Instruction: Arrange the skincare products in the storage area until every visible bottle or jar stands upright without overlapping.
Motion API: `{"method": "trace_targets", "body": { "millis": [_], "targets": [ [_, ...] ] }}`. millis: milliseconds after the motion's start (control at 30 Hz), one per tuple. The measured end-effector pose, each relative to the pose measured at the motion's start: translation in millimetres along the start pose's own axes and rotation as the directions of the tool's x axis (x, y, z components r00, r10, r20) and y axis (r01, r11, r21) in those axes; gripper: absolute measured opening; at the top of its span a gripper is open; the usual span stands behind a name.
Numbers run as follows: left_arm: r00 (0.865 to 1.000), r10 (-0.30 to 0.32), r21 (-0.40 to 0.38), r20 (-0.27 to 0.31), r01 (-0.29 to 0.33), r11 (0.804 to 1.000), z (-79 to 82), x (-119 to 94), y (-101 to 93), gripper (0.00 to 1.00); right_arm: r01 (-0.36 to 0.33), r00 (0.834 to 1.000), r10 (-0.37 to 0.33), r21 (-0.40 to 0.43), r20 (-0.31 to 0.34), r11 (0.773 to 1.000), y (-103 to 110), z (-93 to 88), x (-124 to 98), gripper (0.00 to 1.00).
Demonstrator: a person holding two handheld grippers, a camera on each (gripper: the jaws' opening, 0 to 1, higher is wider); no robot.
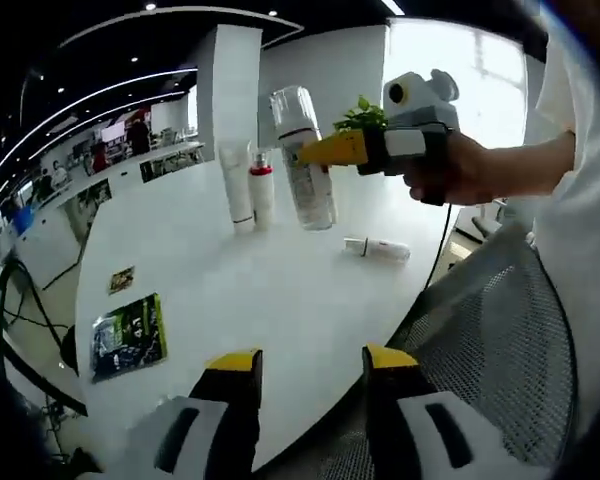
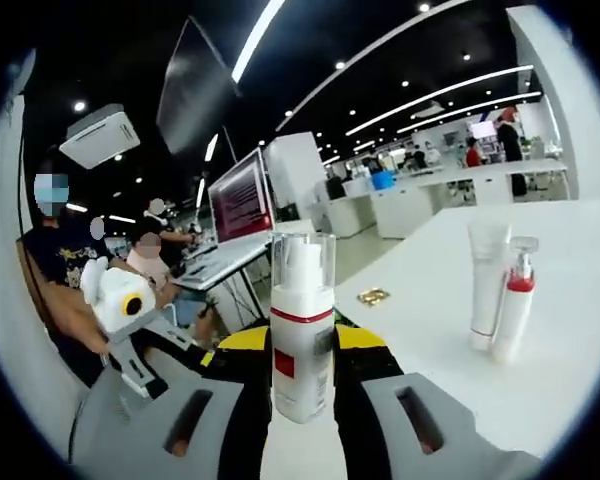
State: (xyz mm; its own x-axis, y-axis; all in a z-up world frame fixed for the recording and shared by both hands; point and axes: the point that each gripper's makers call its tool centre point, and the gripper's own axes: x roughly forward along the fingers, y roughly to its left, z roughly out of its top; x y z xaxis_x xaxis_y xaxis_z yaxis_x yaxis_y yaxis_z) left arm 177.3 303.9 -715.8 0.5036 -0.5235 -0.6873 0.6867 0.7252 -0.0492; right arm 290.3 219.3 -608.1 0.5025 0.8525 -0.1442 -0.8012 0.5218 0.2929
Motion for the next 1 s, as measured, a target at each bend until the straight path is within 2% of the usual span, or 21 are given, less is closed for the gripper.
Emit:
{"method": "trace_targets", "body": {
  "millis": [67,133,200,267,367,400,467,667,700,933,1000],
  "targets": [
    [0.999,0.006,-0.014,-0.035,-0.006,1.0,-8.8,6,-1.7,0.58,0.011,1.0,-0.011,0.0,0.007,1.0,-9,-2.9,3,0.2],
    [0.999,0.012,0.068,-0.046,-0.008,0.998,-15.7,18,-5.1,0.53,0.055,0.999,-0.055,-0.033,-0.001,0.998,-23,-9.4,5,0.2],
    [0.989,0.005,0.18,-0.151,0.022,0.983,-34.4,26,-8.1,0.53,0.072,0.997,-0.072,-0.043,-0.006,0.996,-33,-15.4,8,0.2],
    [0.99,-0.012,0.082,-0.141,0.024,0.996,-35.8,23,-9.8,0.53,0.095,0.995,-0.096,-0.05,-0.006,0.994,-43,-20.3,11,0.2],
    [0.992,0.011,0.049,-0.127,-0.004,0.999,-33.1,23,0.1,0.55,0.122,0.992,-0.122,-0.039,-0.011,0.992,-59,-28.5,18,0.2],
    [0.99,0.006,0.041,-0.141,0.0,0.999,-36.3,24,-0.9,0.56,0.135,0.991,-0.135,-0.039,-0.015,0.99,-64,-30.3,22,0.2],
    [0.987,0.004,0.061,-0.162,0.006,0.998,-41.7,25,-2.3,0.57,0.158,0.987,-0.159,-0.054,-0.019,0.986,-75,-32.7,27,0.2],
    [0.985,-0.001,0.053,-0.17,0.01,0.999,-44.2,25,-0.3,0.55,0.202,0.979,-0.204,-0.064,-0.022,0.977,-104,-38.3,41,0.2],
    [0.984,-0.001,0.044,-0.176,0.009,0.999,-45.7,24,0.7,0.55,0.216,0.976,-0.218,-0.097,-0.012,0.972,-110,-37.7,43,0.2],
    [0.983,0.001,0.042,-0.182,0.007,0.999,-48.2,23,2.2,0.52,0.234,0.972,-0.236,-0.147,0.001,0.961,-126,-43.8,56,0.2],
    [0.983,0.002,0.043,-0.184,0.006,0.999,-48.8,23,2.6,0.5,0.237,0.971,-0.239,-0.131,0.002,0.963,-129,-46.1,58,0.2]
  ]
}}
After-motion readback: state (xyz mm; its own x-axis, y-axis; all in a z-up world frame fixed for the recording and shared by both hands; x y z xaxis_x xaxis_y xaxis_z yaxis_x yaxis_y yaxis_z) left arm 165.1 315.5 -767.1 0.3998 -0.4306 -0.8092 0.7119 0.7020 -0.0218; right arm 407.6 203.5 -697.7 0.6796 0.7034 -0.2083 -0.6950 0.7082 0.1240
